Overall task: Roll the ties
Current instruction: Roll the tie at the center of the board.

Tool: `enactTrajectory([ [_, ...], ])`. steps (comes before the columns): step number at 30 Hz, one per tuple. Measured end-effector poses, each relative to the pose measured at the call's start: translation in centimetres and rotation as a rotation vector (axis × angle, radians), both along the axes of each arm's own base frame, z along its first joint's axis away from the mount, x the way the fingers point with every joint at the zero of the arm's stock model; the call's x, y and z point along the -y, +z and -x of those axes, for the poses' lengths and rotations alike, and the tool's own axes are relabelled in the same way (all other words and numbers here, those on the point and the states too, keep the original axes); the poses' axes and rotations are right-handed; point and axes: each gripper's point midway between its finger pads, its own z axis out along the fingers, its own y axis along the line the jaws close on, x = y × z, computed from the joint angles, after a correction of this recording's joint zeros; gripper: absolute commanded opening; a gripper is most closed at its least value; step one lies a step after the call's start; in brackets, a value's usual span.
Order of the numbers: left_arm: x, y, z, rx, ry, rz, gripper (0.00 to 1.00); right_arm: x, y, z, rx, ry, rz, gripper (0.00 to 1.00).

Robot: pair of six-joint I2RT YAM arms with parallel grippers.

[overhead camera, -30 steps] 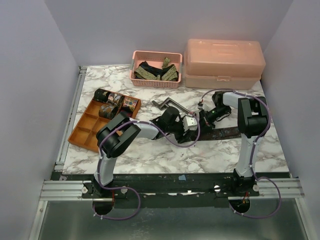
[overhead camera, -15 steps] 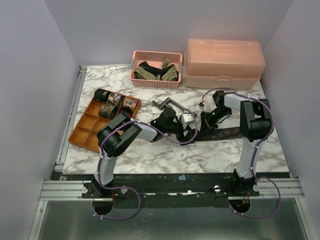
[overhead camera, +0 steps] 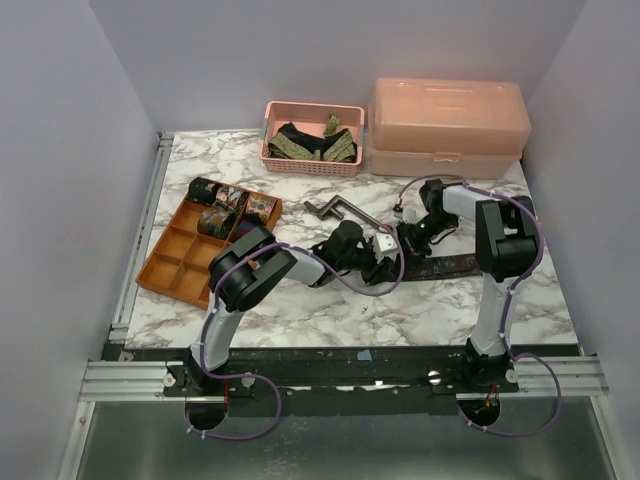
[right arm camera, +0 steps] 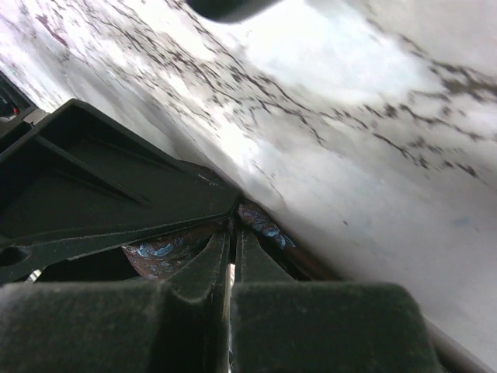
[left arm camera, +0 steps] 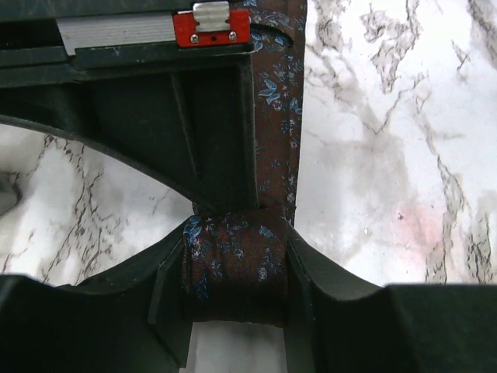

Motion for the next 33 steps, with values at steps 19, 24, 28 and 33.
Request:
enactTrajectory([
  [19,-2.9,-0.2,-0.3,0.099,-0.028,-0.223,0.06,-1.0,4.6,-2.4,-0.001,-0.054,-0.240,0.51],
  [24,-2.9,-0.2,-0.3,0.074,-0.034,-0.255,0.06,-3.3,4.3,-0.2,-0.056,0.002,-0.257,0.47],
  [28,-2.9,-0.3,-0.3,0.061,-0.038,-0.269,0.06,-3.5,3.7,0.3,-0.069,-0.001,-0.250,0.21],
  [33,-3.0,-0.3,-0.2,0.047,-0.041,-0.281,0.07,-3.2,3.6,0.2,-0.086,-0.030,-0.246,0.00],
])
